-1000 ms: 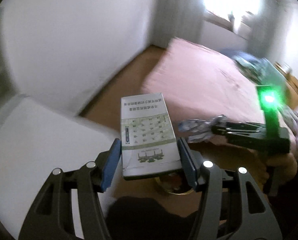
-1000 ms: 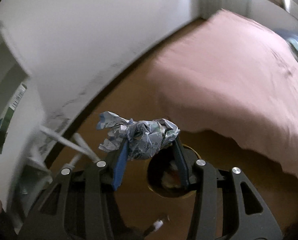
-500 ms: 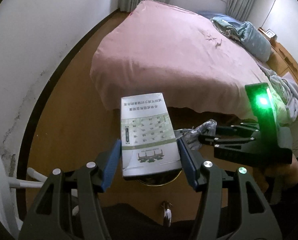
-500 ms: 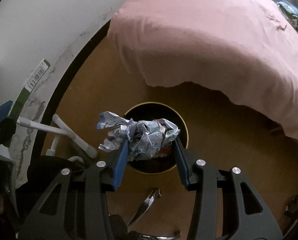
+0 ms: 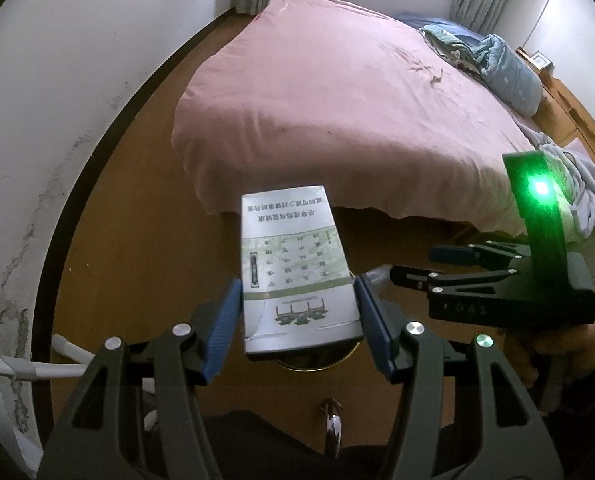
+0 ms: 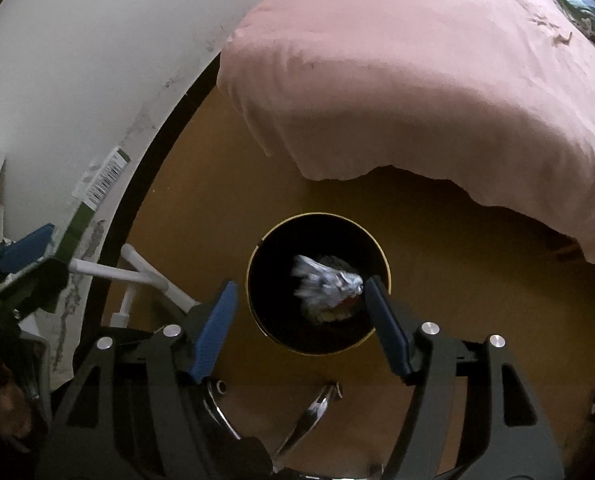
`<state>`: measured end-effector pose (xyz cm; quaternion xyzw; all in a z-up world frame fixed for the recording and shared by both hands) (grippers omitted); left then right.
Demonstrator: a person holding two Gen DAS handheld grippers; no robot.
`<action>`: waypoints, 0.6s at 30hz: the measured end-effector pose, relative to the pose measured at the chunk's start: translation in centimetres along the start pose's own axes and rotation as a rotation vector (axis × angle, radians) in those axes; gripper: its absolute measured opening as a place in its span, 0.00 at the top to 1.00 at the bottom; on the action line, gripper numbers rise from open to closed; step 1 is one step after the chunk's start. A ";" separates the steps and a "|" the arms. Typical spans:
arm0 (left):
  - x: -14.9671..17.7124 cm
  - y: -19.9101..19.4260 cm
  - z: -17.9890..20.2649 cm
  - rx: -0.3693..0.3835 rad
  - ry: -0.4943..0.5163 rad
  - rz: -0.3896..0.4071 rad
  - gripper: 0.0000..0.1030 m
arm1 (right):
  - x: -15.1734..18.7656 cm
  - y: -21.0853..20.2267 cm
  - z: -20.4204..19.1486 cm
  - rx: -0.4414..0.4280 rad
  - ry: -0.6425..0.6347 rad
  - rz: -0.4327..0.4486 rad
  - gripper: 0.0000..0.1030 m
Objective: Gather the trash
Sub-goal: 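Carry booklet and foil to the bin and open the right tool to drop the foil, then open the left tool over the bin to drop the booklet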
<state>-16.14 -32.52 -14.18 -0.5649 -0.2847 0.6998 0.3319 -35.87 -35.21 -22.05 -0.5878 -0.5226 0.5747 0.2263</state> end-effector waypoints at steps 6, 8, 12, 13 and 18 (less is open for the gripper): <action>0.2 0.1 0.5 0.010 0.013 -0.010 0.45 | -0.2 -0.3 0.3 -0.002 0.018 0.014 0.37; 0.2 0.2 0.8 0.014 0.018 -0.013 0.45 | -0.4 -0.4 0.4 0.000 0.026 0.018 0.37; 0.1 0.5 1.4 0.031 0.031 -0.022 0.44 | -0.7 -1.1 0.9 0.008 0.043 0.038 0.37; 0.0 0.6 1.6 0.039 0.040 -0.026 0.44 | -0.8 -1.5 1.0 0.008 0.049 0.048 0.37; -0.2 0.9 3.1 0.045 0.091 -0.028 0.22 | -1.4 -4.3 1.3 0.007 0.058 0.105 0.35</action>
Point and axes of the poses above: each gripper's, at about its wrist camera, not at the fingertips, and y roughly the way its jaws point, z to its right, x to its underside, the point moved 1 cm from there along y, roughly the way its jaws point, and after that the axes turned 9 degrees about z, right-handed, at the moved point
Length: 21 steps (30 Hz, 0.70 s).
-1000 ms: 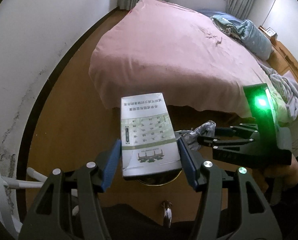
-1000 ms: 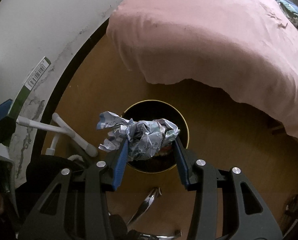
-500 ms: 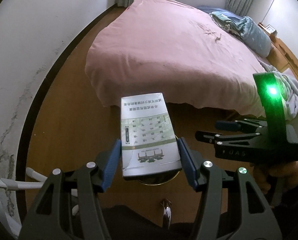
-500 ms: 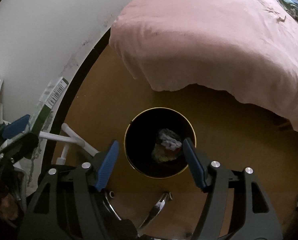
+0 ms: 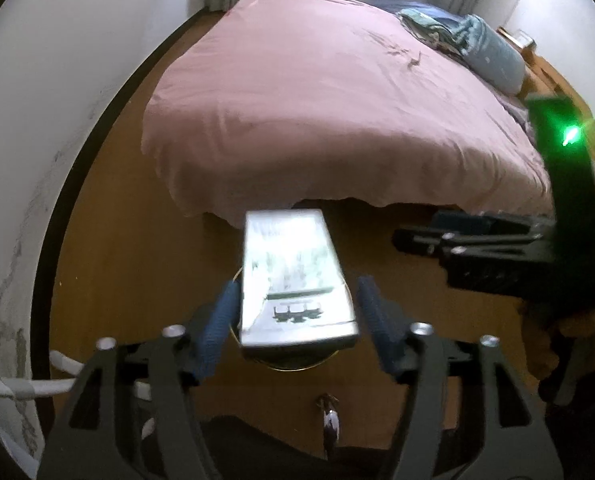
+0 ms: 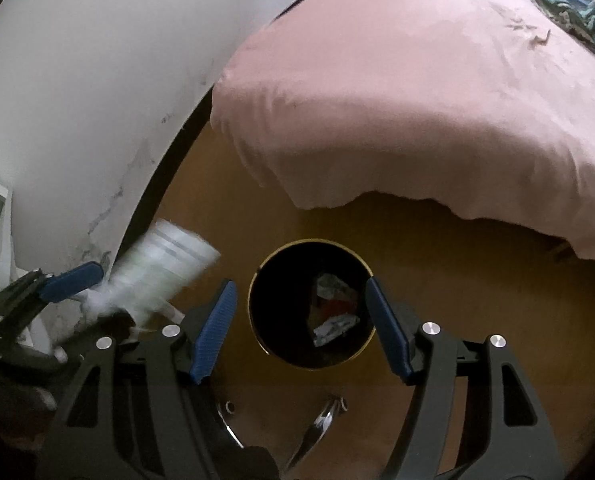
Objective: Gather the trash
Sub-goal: 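Open the left tool over the bin to drop the booklet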
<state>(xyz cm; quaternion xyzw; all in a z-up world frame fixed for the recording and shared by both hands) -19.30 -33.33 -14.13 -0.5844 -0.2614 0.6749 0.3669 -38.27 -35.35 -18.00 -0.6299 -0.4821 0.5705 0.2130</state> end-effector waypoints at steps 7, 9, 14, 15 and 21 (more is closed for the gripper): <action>0.0 -2.5 0.2 -0.034 0.009 0.024 0.16 | -0.9 -2.2 -1.1 -0.012 -0.036 0.042 0.33; 0.1 -4.5 -0.1 -0.086 0.008 0.044 0.11 | -1.1 -2.6 -2.2 -0.025 -0.058 0.048 0.33; 1.1 -13.6 -2.6 -0.160 -0.080 0.169 0.07 | -1.7 -4.1 -6.8 -0.080 -0.156 0.083 0.28; 1.7 -15.3 -3.2 -0.181 -0.100 0.189 0.07 | -1.8 -4.6 -9.1 -0.112 -0.203 0.097 0.27; 7.7 -27.8 -9.9 -0.403 -0.283 0.321 0.07 | -0.9 -6.0 -21.7 -0.289 -0.439 0.112 0.26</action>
Point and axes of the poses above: each gripper's, at about its wrist camera, not at the fingertips, and y roughly the way its jaws point, z to its right, x to its underside, the point moved 1 cm from there along y, roughly the way its jaws point, and after that the axes turned 9 degrees about z, right-handed, at the moved point
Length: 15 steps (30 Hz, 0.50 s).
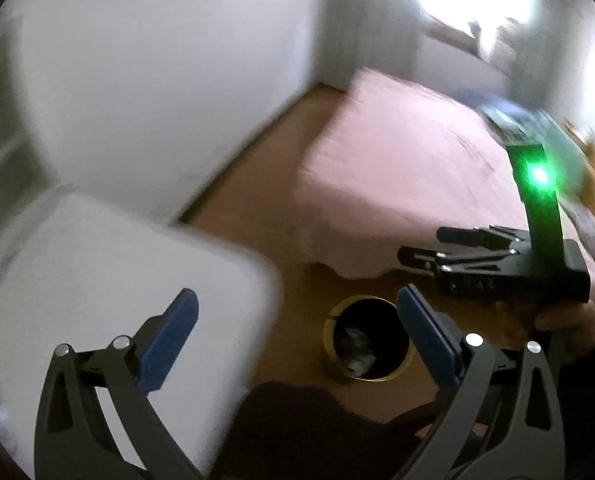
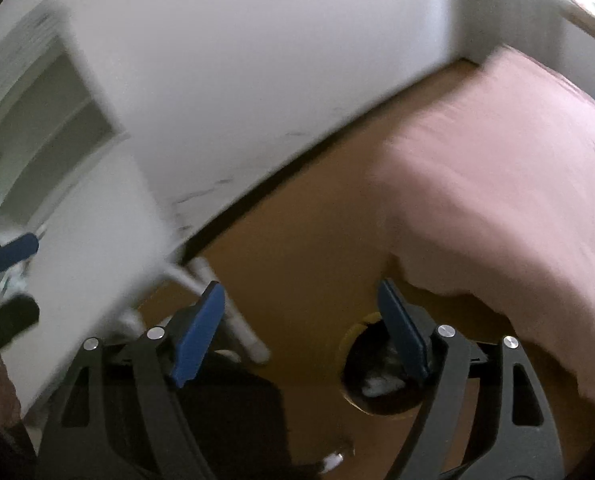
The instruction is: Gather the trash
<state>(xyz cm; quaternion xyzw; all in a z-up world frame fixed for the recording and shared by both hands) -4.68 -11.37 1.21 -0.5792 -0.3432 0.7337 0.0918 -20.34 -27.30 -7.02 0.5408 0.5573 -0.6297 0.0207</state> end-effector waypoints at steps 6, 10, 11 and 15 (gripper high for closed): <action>4.9 -9.1 -14.0 -0.325 -0.226 0.035 0.07 | -0.9 3.8 -15.7 -0.278 -0.244 -0.051 0.26; 10.4 -15.0 -21.3 -0.488 -0.387 0.020 0.07 | 0.9 5.2 -26.5 -0.475 -0.409 -0.106 0.26; 12.2 -16.8 -23.1 -0.539 -0.424 0.015 0.07 | 1.6 5.5 -29.6 -0.523 -0.466 -0.121 0.26; 16.4 -20.9 -27.1 -0.644 -0.544 0.003 0.07 | 3.9 5.8 -37.4 -0.614 -0.612 -0.155 0.26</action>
Point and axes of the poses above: each gripper's, at about its wrist camera, not at the fingertips, and y roughly the way its jaws point, z to its right, x to its underside, the point moved 1 cm from there along y, roughly the way its jaws point, and after that the axes turned 9 degrees about z, right-handed, at the moved point
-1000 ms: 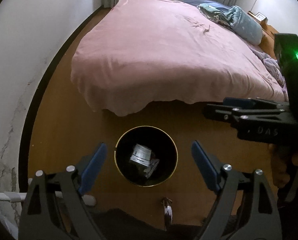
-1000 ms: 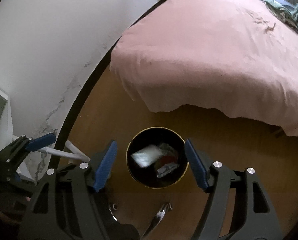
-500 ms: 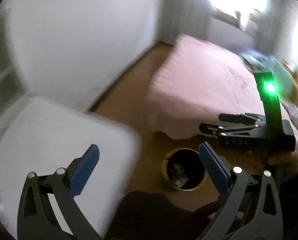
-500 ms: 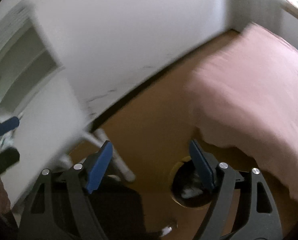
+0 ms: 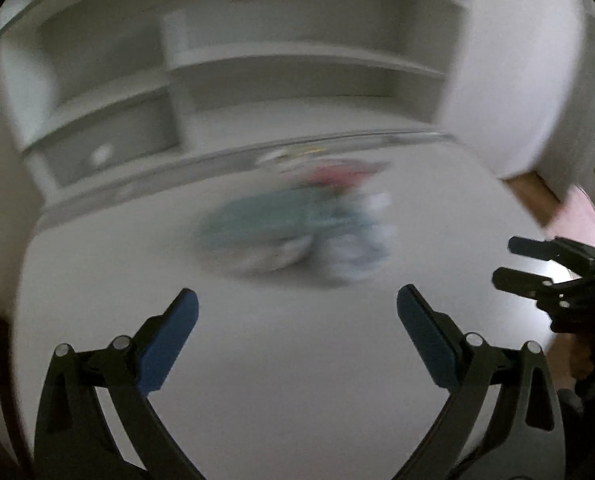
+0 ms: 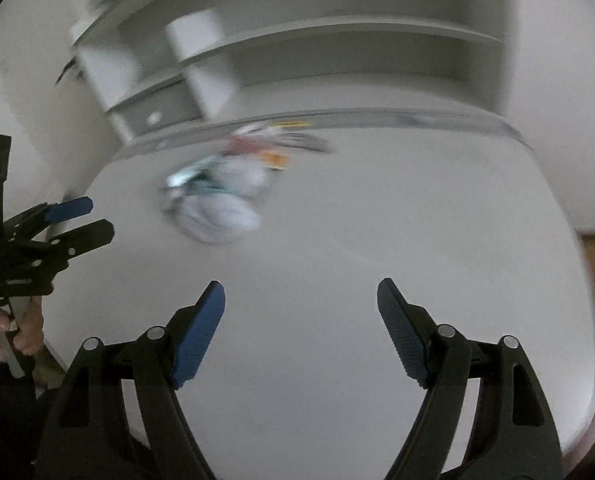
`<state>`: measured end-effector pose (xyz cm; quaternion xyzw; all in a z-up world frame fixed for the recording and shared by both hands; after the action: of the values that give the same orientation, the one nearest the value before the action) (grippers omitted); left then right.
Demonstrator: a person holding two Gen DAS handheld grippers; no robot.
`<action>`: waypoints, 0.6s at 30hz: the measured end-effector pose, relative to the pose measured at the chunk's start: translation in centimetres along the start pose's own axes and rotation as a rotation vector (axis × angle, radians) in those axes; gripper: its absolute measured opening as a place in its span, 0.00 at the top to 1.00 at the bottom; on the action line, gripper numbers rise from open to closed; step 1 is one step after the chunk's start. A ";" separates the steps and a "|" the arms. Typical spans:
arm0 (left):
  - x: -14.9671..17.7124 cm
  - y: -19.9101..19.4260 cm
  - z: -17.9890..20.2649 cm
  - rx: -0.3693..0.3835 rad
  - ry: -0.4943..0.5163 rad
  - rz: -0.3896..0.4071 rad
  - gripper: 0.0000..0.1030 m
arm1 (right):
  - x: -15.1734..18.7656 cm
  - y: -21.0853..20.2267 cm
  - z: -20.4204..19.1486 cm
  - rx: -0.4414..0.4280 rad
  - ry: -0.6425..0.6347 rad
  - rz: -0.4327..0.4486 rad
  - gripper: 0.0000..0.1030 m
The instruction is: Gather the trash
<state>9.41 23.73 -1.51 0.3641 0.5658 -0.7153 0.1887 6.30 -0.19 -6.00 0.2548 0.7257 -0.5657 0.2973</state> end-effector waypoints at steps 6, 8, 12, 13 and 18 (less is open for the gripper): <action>1.5 -0.2 -4.6 -0.017 -0.100 -0.023 0.07 | -3.3 6.3 -5.5 -0.047 -0.095 -0.045 0.26; 1.3 -0.3 -5.0 -0.017 -0.093 -0.020 0.07 | -3.7 7.8 -6.3 -0.049 -0.109 -0.052 0.26; 0.4 0.2 -5.0 -0.013 -0.073 -0.006 0.07 | -4.1 9.2 -7.2 -0.037 -0.132 -0.064 0.27; 0.0 0.5 -4.8 -0.008 -0.069 -0.002 0.07 | -4.0 9.5 -7.3 -0.030 -0.138 -0.070 0.32; -1.9 2.6 -3.9 0.007 -0.017 0.010 0.07 | -3.8 9.5 -6.7 -0.021 -0.127 -0.060 0.68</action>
<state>13.57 26.39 -2.22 0.3615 0.5599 -0.7193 0.1958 14.67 8.40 -8.40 0.1934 0.7186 -0.5819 0.3281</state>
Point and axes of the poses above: each gripper's, at about its wrist camera, not at the fingertips, and y roughly the way its jaws point, z to its right, x to its underside, the point moved 1 cm from there along y, roughly the way its jaws point, and after that the axes turned 9 degrees about z, right-handed, at the moved point
